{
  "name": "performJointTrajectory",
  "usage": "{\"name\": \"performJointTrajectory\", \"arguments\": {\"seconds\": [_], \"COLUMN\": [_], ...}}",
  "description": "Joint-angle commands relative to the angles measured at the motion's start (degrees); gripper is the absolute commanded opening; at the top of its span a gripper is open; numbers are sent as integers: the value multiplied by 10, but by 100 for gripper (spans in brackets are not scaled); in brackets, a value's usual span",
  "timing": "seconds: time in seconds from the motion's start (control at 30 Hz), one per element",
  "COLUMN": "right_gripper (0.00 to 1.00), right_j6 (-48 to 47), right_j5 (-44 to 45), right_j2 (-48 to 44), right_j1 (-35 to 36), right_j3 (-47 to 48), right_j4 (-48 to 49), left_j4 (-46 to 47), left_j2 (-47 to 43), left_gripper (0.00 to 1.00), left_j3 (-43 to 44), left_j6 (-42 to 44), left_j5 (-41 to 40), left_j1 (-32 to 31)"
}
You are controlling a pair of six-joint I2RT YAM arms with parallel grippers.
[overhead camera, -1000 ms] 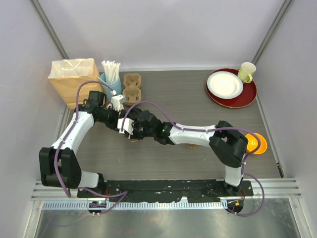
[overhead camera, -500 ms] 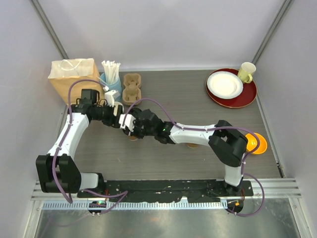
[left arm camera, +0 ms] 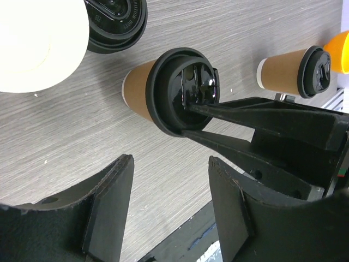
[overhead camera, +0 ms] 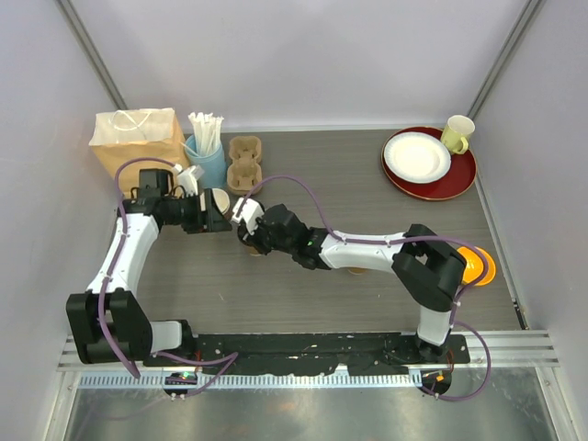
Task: Pack the takeout coffee
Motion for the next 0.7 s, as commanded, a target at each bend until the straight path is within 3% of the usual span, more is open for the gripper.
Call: {"name": "performJointTrajectory", "arguments": {"seconds": [0.0,0.27,0.67], "right_gripper": [28,25,24], "right_j6": [69,133,153], "right_j5": [80,101,90], "right_j2": [15,12,20], "right_j1": [-4,-4,-4], "right_j3": [-42,-48,-46], "right_j4": [-145,-144,-117], "left_j4": [39,111,232], "left_j2": [-14,3,35], "left_gripper": [58,42,40], "left_j3": [-18,-57,-117], "left_j6": [-37,-116,-224], "left_j5": [24,0,0], "left_j1": [1,-49,-52]}}
